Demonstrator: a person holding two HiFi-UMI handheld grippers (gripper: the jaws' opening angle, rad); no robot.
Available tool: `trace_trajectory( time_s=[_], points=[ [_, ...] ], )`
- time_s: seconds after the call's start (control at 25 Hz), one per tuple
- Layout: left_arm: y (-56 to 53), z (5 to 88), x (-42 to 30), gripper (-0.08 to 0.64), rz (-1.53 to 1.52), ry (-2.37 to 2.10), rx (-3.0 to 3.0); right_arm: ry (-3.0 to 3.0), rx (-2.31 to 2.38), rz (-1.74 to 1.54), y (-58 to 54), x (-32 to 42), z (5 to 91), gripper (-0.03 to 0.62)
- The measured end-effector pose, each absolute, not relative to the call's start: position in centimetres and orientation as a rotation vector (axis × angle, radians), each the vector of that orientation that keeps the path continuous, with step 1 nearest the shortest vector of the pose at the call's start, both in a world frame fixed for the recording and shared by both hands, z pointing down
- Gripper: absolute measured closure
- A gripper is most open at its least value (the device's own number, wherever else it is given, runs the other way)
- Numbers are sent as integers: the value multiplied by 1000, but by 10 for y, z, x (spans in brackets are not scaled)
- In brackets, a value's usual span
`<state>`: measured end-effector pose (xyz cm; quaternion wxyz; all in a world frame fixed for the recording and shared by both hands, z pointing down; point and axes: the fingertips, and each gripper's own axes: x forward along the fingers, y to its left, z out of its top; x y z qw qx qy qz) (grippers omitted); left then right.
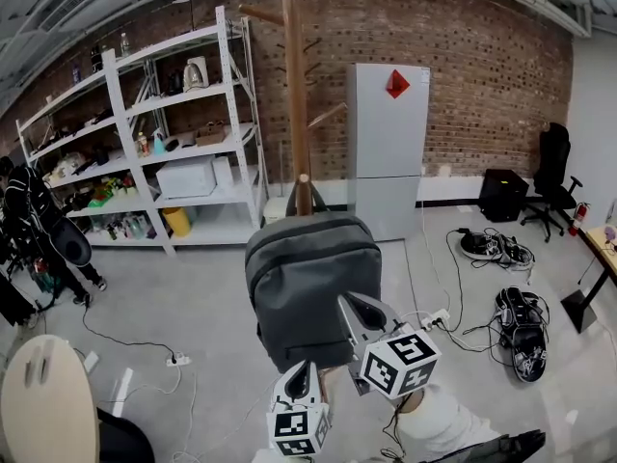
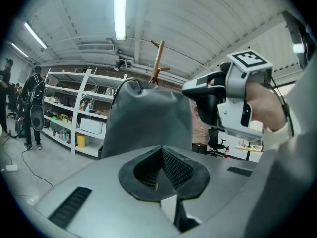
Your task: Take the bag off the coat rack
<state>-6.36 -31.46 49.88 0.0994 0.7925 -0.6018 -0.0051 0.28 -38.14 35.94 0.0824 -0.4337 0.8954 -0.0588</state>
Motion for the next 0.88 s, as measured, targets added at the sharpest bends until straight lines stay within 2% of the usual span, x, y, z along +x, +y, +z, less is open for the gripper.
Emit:
trace_trajectory(
  time_s=[0.4, 0.68, 0.88],
  points=[
    [-311, 495, -69, 558, -14, -1806, 2336, 2713, -1333, 75, -420, 1, 278, 578],
    [-309, 500, -74, 558, -17, -1827, 2303, 2814, -1452, 167, -467, -2, 263, 575],
    [-311, 503, -83, 558, -20, -1833, 2276, 2929, -1466, 144, -494, -15, 258, 520]
  ],
)
